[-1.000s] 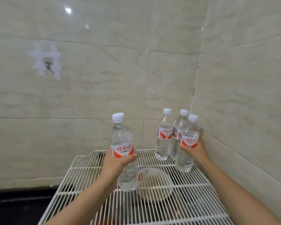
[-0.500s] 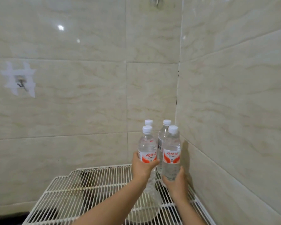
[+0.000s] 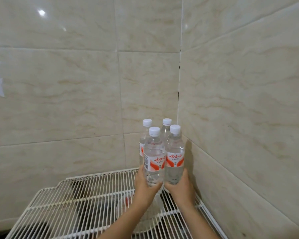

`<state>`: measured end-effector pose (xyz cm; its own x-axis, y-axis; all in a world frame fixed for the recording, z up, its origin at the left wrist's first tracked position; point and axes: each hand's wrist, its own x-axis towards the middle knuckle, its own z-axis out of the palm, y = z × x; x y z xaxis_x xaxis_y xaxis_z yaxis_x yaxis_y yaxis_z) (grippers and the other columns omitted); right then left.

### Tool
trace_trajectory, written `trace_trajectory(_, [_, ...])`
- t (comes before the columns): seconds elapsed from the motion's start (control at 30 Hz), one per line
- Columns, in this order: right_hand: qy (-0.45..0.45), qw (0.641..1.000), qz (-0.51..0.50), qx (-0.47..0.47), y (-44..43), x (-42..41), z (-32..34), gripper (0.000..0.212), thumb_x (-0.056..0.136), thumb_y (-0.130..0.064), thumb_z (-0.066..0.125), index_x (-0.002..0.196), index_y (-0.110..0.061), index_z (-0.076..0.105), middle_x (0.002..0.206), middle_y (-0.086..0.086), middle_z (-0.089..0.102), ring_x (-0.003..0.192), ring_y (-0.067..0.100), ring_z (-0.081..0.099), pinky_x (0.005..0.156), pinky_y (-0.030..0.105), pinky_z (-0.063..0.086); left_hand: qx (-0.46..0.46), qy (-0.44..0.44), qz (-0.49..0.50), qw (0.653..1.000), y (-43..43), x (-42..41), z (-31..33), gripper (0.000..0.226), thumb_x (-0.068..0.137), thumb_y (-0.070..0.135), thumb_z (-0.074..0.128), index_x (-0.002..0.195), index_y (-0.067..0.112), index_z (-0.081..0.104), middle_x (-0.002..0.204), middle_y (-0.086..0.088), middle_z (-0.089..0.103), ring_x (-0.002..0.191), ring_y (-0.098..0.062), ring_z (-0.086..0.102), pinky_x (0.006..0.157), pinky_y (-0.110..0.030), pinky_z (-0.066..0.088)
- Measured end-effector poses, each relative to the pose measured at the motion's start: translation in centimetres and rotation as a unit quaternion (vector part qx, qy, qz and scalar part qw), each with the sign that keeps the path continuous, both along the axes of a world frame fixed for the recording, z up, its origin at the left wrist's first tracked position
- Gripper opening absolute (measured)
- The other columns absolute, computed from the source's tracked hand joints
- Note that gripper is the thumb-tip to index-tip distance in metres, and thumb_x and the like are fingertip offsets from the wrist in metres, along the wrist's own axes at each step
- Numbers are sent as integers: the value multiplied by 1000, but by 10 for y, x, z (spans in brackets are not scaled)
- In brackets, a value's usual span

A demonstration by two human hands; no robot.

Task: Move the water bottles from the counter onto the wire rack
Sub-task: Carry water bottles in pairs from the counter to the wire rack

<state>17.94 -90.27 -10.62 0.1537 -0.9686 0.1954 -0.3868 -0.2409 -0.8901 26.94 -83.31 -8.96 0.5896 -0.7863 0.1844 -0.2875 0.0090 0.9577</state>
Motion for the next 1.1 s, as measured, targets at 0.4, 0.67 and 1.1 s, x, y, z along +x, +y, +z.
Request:
trace_trajectory(0.4, [39, 997, -30, -54, 11, 3, 11, 94, 68, -22, 78, 142, -8, 21, 145, 19, 33, 134, 33, 31, 109, 47, 33, 68, 1, 33, 997, 20, 6, -17, 71, 79, 13, 67, 139, 24, 32, 140, 0, 46, 125, -19, 46, 104, -39, 43])
trace_trajectory(0.67, [85, 859, -11, -504, 63, 24, 35, 46, 75, -33, 46, 116, -10, 46, 125, 16, 41, 118, 31, 37, 101, 38, 37, 87, -136, 113, 980, 96, 51, 6, 61, 85, 19, 61, 139, 19, 34, 145, -1, 39, 129, -18, 42, 108, -40, 38])
trace_trajectory(1.1, [297, 755, 412, -415, 135, 37, 20, 61, 89, -47, 46, 143, -27, 25, 157, 5, -7, 145, 22, -8, 113, 34, -6, 74, -187, 369, 907, 317, 26, 15, 46, 88, 17, 56, 133, 13, 45, 132, -4, 52, 121, -19, 47, 102, -35, 39])
